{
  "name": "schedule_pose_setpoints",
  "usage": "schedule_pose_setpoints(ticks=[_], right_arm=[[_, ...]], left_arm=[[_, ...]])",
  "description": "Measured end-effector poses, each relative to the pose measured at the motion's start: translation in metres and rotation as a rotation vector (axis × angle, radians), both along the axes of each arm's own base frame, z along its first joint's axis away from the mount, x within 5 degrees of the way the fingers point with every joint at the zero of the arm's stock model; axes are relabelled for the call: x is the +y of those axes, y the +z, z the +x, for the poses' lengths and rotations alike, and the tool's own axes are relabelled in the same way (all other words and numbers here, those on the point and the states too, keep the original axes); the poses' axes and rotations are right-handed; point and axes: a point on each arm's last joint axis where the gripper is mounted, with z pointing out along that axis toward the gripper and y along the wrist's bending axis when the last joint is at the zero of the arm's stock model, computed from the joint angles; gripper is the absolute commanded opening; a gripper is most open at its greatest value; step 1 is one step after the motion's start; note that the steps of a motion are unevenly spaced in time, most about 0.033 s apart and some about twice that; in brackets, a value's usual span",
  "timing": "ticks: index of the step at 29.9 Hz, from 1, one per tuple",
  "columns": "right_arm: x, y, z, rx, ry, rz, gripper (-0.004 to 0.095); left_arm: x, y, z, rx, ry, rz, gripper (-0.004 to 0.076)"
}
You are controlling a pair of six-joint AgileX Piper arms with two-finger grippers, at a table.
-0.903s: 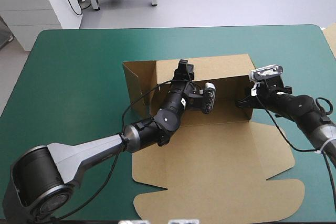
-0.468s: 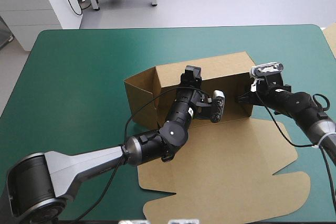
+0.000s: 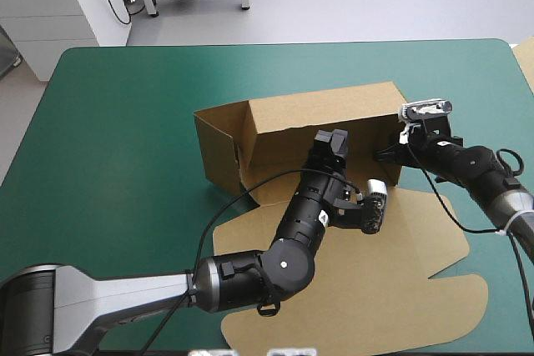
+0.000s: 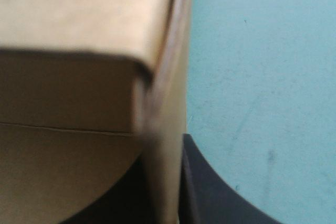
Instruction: Fold the box
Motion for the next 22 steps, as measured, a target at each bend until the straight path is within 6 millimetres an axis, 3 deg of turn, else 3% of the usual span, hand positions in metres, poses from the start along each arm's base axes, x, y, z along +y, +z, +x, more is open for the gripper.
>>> schedule_pose_setpoints(ticks=[2, 10, 16, 22], right_arm=[[0.0, 0.002, -0.001, -0.006, -0.003, 0.003, 0.0003], [0.004, 0.014, -0.018, 0.014, 0.013, 0.039, 0.0003], [0.007, 0.021, -0.033, 0.074, 0.031, 0.062, 0.0003], [0.008, 0.031, -0.039, 0.105, 0.018, 0.104, 0.0003]], left_arm=[[0.005, 0.009, -0.001, -0.008, 0.007, -0.023, -0.0005], [0.059, 0.069, 0.011, -0.057, 0.094, -0.191, 0.0001], [0.128, 0.103, 0.043, -0.013, 0.246, -0.353, 0.0001], [0.198, 0.118, 0.072, 0.041, 0.419, -0.511, 0.0001]])
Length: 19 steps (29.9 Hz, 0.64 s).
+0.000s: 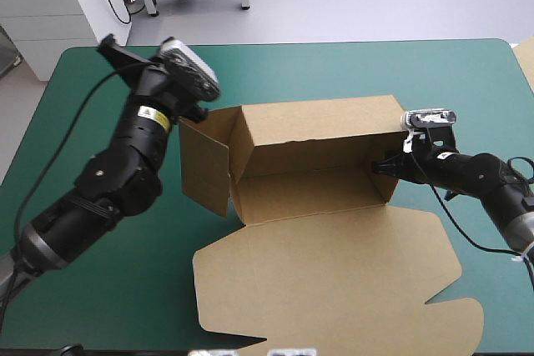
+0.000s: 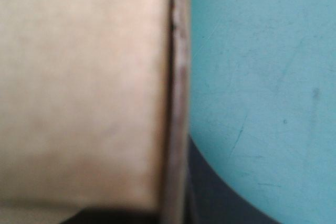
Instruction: Fold the box
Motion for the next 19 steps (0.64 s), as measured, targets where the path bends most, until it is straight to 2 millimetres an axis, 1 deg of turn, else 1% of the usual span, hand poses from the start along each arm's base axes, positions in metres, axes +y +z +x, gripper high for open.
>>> schedule_pose_setpoints(ticks=[4, 6, 9, 12, 14, 16, 19], right_arm=[[0.003, 0.013, 0.001, 0.017, 0.024, 0.023, 0.0003], [0.004, 0.019, 0.002, 0.024, 0.035, 0.023, 0.0003], [0.004, 0.028, 0.004, 0.067, 0.046, 0.017, 0.0003], [0.005, 0.031, 0.013, 0.132, 0.063, -0.003, 0.0003], [0.005, 0.028, 0.02, 0.167, 0.069, -0.009, 0.0003], [0.006, 0.025, 0.028, 0.198, 0.076, -0.013, 0.0003], [0.006, 0.019, 0.039, 0.235, 0.083, -0.018, 0.0002]], left_arm=[[0.048, -0.002, 0.019, 0.075, 0.146, -0.146, 0.0001], [0.069, -0.007, 0.027, 0.115, 0.209, -0.231, 0.0001], [0.094, -0.012, 0.034, 0.159, 0.289, -0.348, 0.0001], [0.114, -0.016, 0.037, 0.192, 0.357, -0.449, 0.0001], [0.122, -0.019, 0.038, 0.217, 0.387, -0.5, 0.0001], [0.129, -0.022, 0.038, 0.249, 0.41, -0.529, 0.0001], [0.133, -0.027, 0.037, 0.299, 0.431, -0.544, 0.0001]])
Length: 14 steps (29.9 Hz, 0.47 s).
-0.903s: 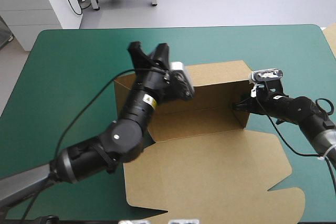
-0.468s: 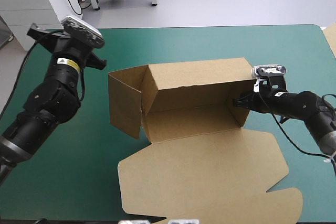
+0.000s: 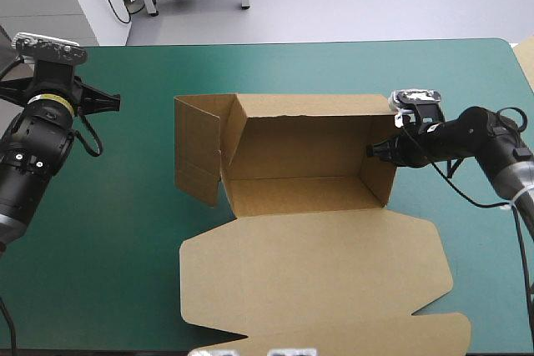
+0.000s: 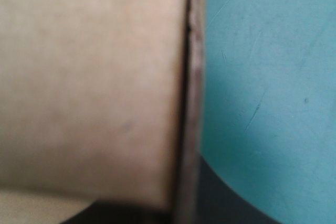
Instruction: Fold the box
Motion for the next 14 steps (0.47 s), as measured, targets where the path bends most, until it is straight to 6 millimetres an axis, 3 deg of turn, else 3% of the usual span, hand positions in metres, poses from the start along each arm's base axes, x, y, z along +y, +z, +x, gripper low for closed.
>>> schedule_pose_setpoints(ticks=[9, 14], right_arm=[[0.003, -0.011, 0.024, 0.044, 0.027, -0.012, 0.0003], [0.019, -0.016, 0.046, -0.032, 0.045, -0.03, 0.0018]], left_arm=[[0.002, -0.015, -0.006, 0.162, 0.029, -0.106, 0.0001], [-0.002, -0.024, -0.005, 0.24, -0.002, -0.119, 0.0001]])
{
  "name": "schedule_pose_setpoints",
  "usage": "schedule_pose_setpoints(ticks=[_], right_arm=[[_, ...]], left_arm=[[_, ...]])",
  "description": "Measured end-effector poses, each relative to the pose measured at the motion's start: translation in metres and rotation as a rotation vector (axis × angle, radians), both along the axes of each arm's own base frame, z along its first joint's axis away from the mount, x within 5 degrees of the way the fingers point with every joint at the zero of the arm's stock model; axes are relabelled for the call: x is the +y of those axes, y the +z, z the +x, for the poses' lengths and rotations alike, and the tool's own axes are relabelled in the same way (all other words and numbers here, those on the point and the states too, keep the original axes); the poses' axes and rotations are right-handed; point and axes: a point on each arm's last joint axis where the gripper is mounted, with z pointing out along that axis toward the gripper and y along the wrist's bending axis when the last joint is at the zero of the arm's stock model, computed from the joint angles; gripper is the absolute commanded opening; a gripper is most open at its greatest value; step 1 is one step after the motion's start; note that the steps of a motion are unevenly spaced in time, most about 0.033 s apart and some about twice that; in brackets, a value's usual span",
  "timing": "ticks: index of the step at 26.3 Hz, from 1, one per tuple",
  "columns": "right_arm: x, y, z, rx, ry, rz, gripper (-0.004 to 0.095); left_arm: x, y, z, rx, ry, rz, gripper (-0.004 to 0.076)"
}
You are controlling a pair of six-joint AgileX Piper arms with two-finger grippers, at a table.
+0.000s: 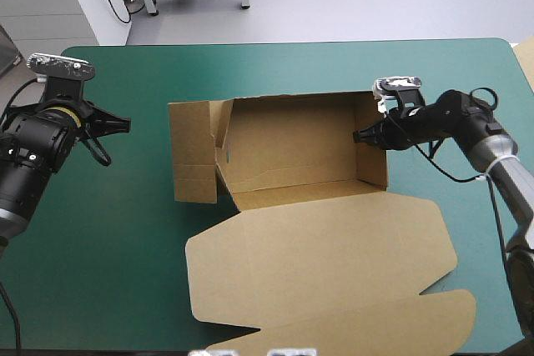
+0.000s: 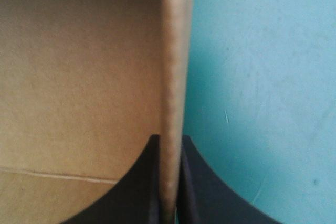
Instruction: Fold the box
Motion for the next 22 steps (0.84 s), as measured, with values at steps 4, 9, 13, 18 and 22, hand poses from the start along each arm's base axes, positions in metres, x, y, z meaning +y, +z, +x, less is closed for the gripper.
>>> schedule_pose_setpoints(ticks=[4, 9, 13, 18, 22], right_arm=[[0.015, -0.006, 0.014, -0.046, 0.02, -0.029, 0.0135], [0.021, -0.009, 0.021, -0.045, 0.013, -0.038, 0.0323], [0.02, 0.005, 0.026, -0.061, 0.041, -0.077, 0.0335], [0.019, 0.058, 0.03, -0.115, 0.074, -0.12, 0.0335], [0.015, 0.091, 0.026, -0.113, 0.06, -0.15, 0.0335]], left_arm=[[-0.002, -0.007, 0.004, 0.043, -0.004, -0.006, 0.0001], [-0.003, -0.018, 0.01, 0.114, -0.015, 0.015, 0.0001], [-0.003, -0.025, 0.014, 0.151, -0.016, 0.024, 0.0001], [-0.004, -0.028, 0.016, 0.162, -0.019, 0.028, 0.0001], [-0.004, -0.028, 0.016, 0.163, -0.021, 0.03, 0.0001]])
